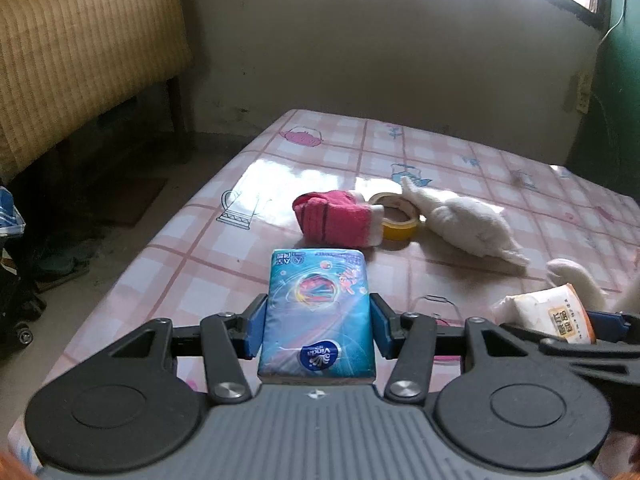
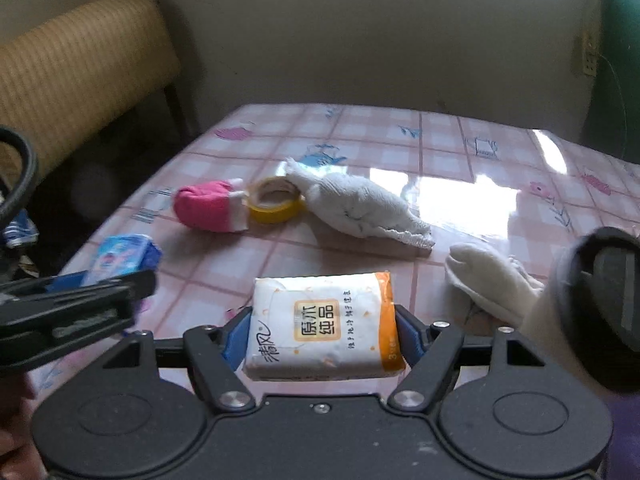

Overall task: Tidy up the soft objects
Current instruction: 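Carry the blue pack with the left tool while the right tool carries the white pack toward the tray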

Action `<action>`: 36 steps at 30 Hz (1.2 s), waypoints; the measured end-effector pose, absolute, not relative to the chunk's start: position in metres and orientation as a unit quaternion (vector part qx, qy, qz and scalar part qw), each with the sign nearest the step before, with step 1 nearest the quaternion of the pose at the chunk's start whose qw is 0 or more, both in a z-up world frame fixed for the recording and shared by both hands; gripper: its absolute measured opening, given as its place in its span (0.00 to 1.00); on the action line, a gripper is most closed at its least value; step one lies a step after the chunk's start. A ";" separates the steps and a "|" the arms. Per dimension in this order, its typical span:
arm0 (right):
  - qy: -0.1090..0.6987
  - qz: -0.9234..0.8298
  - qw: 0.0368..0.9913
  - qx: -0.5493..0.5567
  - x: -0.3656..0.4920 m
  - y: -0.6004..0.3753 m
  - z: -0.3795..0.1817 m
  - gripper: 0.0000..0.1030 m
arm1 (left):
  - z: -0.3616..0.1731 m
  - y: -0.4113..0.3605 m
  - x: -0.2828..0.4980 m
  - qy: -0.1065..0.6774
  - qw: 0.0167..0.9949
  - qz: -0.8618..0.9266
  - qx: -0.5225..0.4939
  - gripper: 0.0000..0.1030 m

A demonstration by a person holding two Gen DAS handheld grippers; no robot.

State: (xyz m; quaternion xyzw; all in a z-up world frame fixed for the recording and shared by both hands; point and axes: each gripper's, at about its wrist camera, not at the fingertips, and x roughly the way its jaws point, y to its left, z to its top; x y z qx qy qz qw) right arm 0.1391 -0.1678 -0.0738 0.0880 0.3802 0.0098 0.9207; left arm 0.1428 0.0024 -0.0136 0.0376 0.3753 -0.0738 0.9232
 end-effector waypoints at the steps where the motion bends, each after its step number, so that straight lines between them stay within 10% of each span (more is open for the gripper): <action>1: 0.376 0.014 0.923 0.081 0.132 -0.166 -0.069 0.83 | -0.011 0.002 0.138 0.375 0.923 -0.073 0.036 0.52; 36: 0.328 0.019 0.940 0.095 0.061 -0.197 -0.007 0.83 | 0.043 -0.037 0.082 0.357 0.928 -0.088 0.058 0.52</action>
